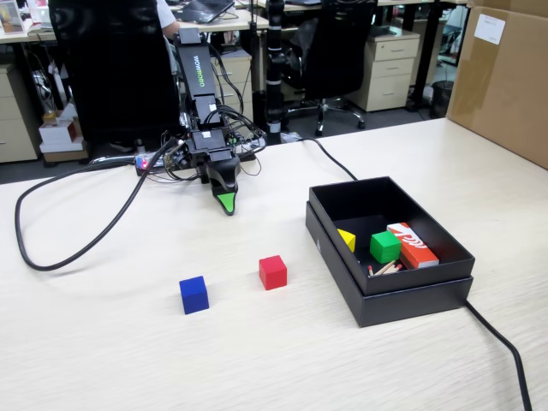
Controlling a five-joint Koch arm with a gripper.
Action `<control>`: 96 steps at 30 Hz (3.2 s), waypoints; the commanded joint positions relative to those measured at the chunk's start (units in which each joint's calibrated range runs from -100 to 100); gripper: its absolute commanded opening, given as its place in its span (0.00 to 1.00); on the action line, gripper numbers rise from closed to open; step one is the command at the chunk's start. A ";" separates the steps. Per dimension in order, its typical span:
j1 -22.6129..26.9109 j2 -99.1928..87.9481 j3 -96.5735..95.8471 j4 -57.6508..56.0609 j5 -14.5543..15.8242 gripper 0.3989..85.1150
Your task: Put the red cube on top of the blue cube
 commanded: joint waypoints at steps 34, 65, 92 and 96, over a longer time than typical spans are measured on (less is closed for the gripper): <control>0.00 0.15 -0.11 -2.74 0.24 0.57; 0.29 -0.19 5.06 -11.12 -0.10 0.55; 2.83 41.92 78.50 -53.37 2.98 0.52; 2.25 54.31 87.92 -53.54 2.98 0.52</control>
